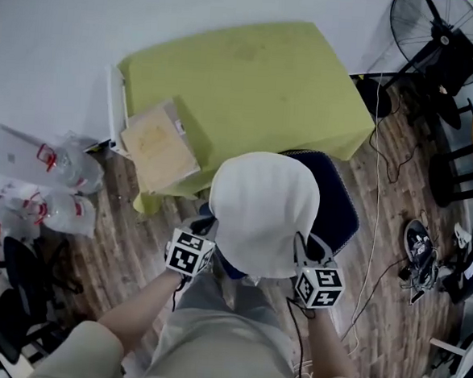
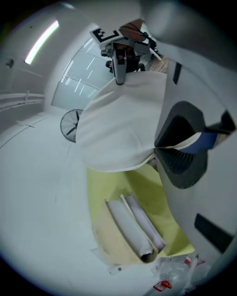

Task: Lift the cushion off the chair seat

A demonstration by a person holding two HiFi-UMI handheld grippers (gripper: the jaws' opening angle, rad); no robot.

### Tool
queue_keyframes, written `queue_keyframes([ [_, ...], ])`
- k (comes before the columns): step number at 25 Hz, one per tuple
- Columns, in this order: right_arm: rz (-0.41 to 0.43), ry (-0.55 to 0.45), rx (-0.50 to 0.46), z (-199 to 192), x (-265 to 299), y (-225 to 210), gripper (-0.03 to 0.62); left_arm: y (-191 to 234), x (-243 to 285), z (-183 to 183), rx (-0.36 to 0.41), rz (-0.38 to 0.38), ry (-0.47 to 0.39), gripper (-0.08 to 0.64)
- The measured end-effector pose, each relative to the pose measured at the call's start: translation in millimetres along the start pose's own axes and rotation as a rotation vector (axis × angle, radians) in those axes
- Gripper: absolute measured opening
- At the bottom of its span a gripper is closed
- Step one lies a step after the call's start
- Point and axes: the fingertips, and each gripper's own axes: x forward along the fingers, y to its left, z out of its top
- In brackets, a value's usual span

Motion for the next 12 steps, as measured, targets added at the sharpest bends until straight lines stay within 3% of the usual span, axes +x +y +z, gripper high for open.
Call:
queue_keyframes([
  [5, 0.006, -0.107, -0.014, 59, -47, 4, 0.077, -17, -52, 61, -0.014, -0.002, -0.147, 0.031],
  [12, -0.006, -0.296, -0.042, 135, -104, 11, 0.078, -39, -123, 148, 0.077, 0.015, -0.331, 0.031],
])
